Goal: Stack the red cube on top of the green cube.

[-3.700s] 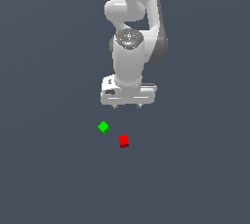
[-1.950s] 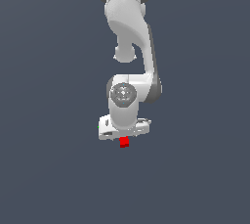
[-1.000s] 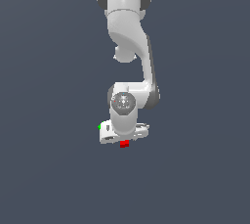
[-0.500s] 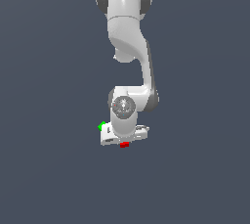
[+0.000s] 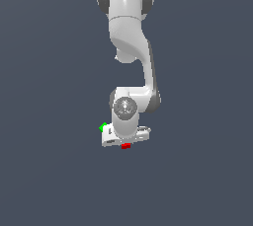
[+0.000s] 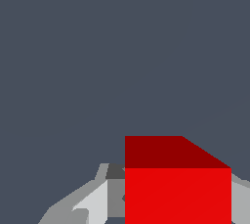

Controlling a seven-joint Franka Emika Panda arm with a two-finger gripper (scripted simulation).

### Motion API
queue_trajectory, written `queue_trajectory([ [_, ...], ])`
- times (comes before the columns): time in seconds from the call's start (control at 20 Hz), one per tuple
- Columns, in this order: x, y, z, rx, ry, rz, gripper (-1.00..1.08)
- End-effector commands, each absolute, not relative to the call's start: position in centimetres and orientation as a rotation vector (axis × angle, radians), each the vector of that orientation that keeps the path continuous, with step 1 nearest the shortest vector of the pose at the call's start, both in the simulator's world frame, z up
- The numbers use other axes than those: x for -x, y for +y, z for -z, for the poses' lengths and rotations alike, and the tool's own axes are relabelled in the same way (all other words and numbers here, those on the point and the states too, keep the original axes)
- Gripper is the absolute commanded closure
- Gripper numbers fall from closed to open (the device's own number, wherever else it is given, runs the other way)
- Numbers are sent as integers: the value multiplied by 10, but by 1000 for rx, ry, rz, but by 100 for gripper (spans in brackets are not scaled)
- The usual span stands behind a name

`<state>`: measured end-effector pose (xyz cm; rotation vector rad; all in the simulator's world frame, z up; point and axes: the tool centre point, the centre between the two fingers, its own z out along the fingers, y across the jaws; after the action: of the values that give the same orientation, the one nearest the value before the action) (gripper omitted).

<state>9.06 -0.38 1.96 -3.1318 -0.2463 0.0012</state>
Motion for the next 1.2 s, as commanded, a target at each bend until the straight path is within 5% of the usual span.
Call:
queue_trajectory([
  [0.0,-91,-4,-21,3132,-246,-1,108],
  [1.15,-91,-4,-120,3132,-246,0,108],
])
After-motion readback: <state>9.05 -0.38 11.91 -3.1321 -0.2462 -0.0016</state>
